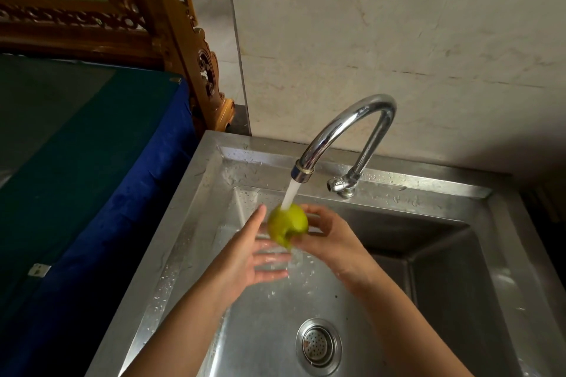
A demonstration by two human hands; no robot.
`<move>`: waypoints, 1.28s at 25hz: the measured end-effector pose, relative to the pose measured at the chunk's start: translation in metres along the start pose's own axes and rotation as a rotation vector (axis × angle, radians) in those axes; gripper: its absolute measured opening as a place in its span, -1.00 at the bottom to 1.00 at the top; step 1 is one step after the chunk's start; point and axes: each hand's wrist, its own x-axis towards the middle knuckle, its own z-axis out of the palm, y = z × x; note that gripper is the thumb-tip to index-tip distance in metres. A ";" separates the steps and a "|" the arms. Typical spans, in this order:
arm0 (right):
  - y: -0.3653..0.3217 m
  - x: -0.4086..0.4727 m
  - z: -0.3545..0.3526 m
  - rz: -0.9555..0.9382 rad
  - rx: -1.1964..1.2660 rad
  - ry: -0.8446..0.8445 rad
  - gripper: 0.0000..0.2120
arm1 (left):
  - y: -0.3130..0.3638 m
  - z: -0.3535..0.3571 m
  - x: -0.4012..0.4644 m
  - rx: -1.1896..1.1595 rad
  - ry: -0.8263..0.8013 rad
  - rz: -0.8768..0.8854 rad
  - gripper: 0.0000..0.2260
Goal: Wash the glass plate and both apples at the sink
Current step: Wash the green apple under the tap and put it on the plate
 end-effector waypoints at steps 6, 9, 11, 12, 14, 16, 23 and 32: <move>0.006 -0.011 -0.002 -0.200 -0.005 -0.015 -0.49 | -0.008 -0.001 -0.001 -0.112 -0.096 0.176 -0.60; 0.004 -0.009 -0.003 -0.145 0.101 0.007 -0.54 | -0.008 -0.002 -0.004 -0.012 -0.080 0.326 -0.55; 0.000 -0.008 -0.002 -0.207 0.097 0.041 -0.63 | -0.005 -0.003 -0.005 0.015 -0.100 0.374 -0.53; -0.001 -0.007 0.000 -0.222 0.096 0.058 -0.63 | -0.004 -0.002 -0.005 -0.008 -0.121 0.386 -0.56; 0.000 -0.008 0.005 -0.226 0.064 0.079 -0.60 | -0.002 0.001 -0.006 -0.067 -0.118 0.371 -0.65; 0.003 -0.011 0.007 -0.194 0.036 0.055 -0.60 | -0.004 0.005 -0.004 -0.099 -0.043 0.314 -0.71; -0.020 0.049 -0.038 0.132 0.090 0.550 -0.76 | 0.000 0.018 0.000 -0.486 -0.041 0.083 -0.80; 0.018 0.068 -0.061 0.199 0.115 0.582 -0.83 | -0.006 0.012 -0.003 -0.645 -0.015 -0.042 -0.73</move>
